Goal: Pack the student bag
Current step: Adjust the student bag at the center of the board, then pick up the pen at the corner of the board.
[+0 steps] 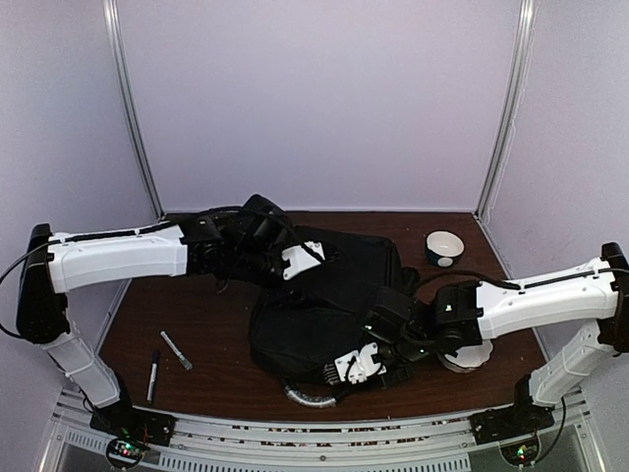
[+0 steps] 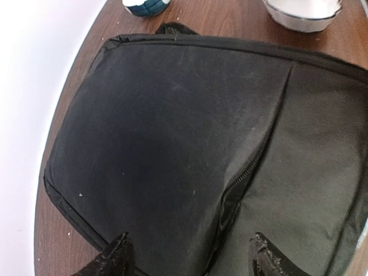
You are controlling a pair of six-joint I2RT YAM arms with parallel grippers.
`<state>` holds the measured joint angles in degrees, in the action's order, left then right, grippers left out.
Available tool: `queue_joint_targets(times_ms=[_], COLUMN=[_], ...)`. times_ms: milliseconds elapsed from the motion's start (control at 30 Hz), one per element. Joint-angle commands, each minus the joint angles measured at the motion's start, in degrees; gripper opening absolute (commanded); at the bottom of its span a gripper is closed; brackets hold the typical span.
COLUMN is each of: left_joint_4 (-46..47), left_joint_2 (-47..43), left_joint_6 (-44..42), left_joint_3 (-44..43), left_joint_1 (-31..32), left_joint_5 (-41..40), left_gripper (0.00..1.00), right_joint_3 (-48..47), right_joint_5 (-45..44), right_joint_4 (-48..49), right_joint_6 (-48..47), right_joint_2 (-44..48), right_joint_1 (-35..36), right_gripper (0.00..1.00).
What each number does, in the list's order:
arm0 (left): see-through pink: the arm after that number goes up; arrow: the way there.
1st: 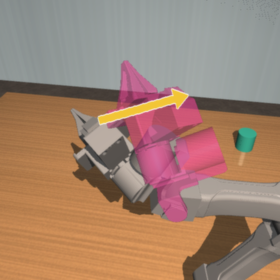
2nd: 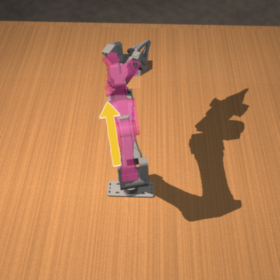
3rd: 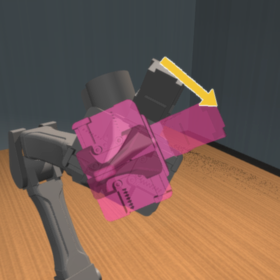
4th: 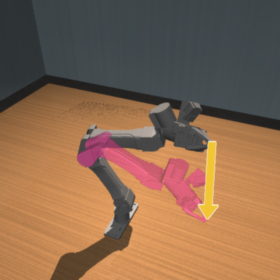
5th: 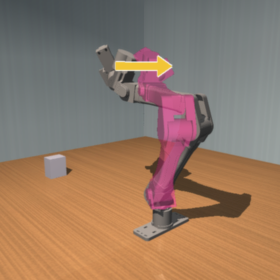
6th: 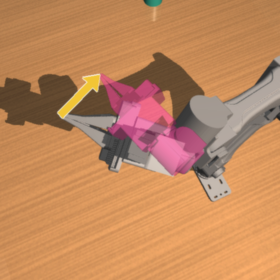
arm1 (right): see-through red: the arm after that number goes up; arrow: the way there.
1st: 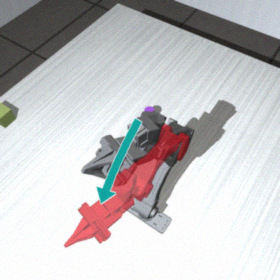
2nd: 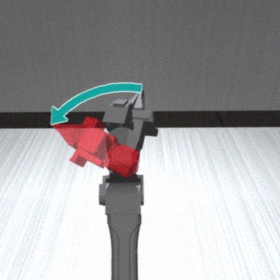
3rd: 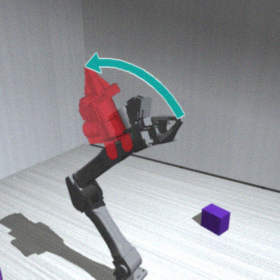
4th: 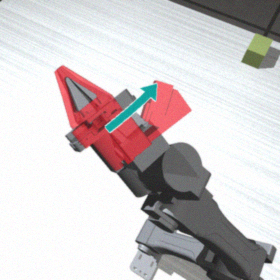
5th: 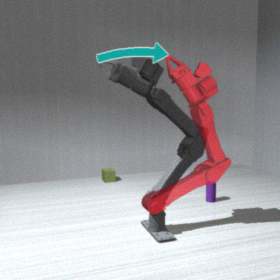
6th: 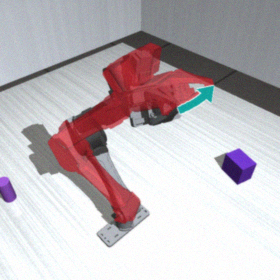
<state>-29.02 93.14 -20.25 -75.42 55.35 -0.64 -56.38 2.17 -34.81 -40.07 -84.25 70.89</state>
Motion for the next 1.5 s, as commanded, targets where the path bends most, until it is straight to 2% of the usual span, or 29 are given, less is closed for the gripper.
queue_joint_targets(times_ms=[0,233,433,567,733,833,933,1033,1067,1100,1200,1267,1367,1467], left_joint_4=[5.79,10.51,20.16,19.32,16.77,14.06,6.97,-4.84,-7.63,-9.42,-12.70,-16.84,-26.19,-37.06], left_joint_2=[4.45,8.92,14.68,19.48,14.98,8.97,4.47,2.00,0.71,-0.74,-5.77,-7.29,-8.06,-8.66], left_joint_6=[-0.13,-3.21,-7.27,-9.20,-5.70,-4.24,-2.68,0.26,1.56,3.29,11.34,18.55,33.55,48.97], left_joint_3=[-0.25,-0.04,-1.66,-5.46,-3.61,-0.83,0.00,-1.07,-0.65,-0.26,0.69,-0.34,-2.37,-2.23], left_joint_1=[2.05,2.84,2.76,2.74,3.45,4.75,5.71,5.73,5.80,5.74,5.67,5.52,2.44,-4.08], left_joint_5=[-5.36,-16.55,-38.52,-45.31,-39.32,-31.09,-22.25,-17.08,-15.80,-14.88,-16.93,-21.43,-24.30,-23.05], left_gripper=[0.70,0.69,0.68,0.68,0.69,0.71,0.72,0.72,0.72,0.72,0.72,0.72,0.71,0.69], right_joint_3=[0.28,0.27,0.57,0.57,0.52,0.19,-0.47,-1.47,-1.86,-2.13,-2.20,-2.38,-3.76,-6.58], right_joint_5=[0.71,1.89,2.22,1.74,1.22,0.91,0.20,-3.36,-3.96,-4.09,-2.71,-1.06,2.19,7.54], right_joint_4=[0.74,0.62,0.57,0.62,0.84,0.83,0.88,1.93,1.94,1.94,1.52,0.36,-2.24,-5.77], right_joint_6=[1.75,2.11,2.11,2.11,2.28,2.45,2.87,3.33,3.49,3.47,3.52,3.52,3.65,4.07], right_joint_2=[-0.21,-0.12,0.34,0.32,0.57,0.79,1.25,0.88,0.63,0.41,0.67,1.40,2.69,3.28], right_joint_1=[-0.25,-0.22,-0.23,-0.24,-0.23,-0.23,-0.33,-0.85,-0.96,-1.13,-1.34,-1.40,-2.38,-4.53], right_gripper=[0.00,0.00,0.00,0.00,0.00,0.00,0.00,0.00,0.01,0.06,0.24,0.32,0.40,0.43])
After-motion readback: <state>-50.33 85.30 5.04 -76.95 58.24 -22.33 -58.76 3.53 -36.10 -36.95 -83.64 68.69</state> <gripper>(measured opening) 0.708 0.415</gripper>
